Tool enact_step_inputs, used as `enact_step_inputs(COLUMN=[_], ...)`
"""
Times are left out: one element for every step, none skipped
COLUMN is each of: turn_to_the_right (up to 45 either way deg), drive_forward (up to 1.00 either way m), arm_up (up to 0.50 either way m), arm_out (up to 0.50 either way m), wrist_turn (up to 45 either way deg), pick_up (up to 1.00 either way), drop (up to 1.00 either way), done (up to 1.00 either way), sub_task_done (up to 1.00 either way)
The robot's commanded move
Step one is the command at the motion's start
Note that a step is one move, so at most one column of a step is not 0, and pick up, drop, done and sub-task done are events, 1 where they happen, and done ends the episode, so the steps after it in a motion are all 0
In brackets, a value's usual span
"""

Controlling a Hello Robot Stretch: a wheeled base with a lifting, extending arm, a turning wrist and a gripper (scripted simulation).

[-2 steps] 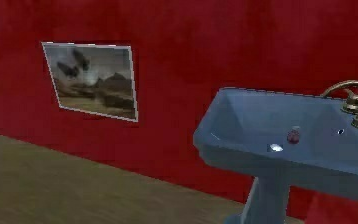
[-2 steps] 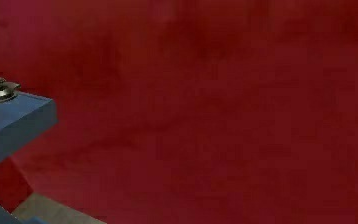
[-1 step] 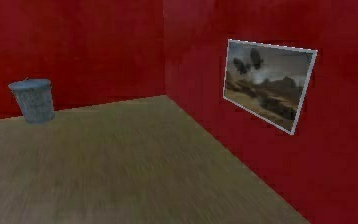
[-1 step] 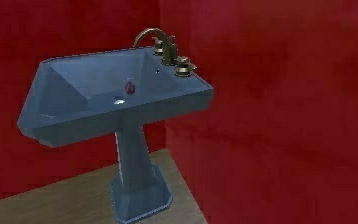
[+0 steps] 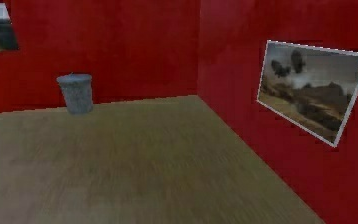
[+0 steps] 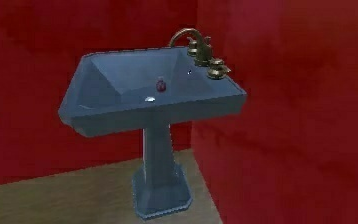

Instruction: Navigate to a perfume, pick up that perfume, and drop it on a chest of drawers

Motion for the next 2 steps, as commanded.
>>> enact_step_inputs(turn_to_the_right=[-3.0, 45.0], drive_forward=[0.0, 0.0], arm_up=[0.0, 0.0], arm_out=[0.0, 0.0], wrist_turn=[0.0, 0.0], pick_up=[0.0, 0.0], drop=[0.0, 0.0], done=[0.0, 0.0], sub_task_done=[0.0, 0.0])
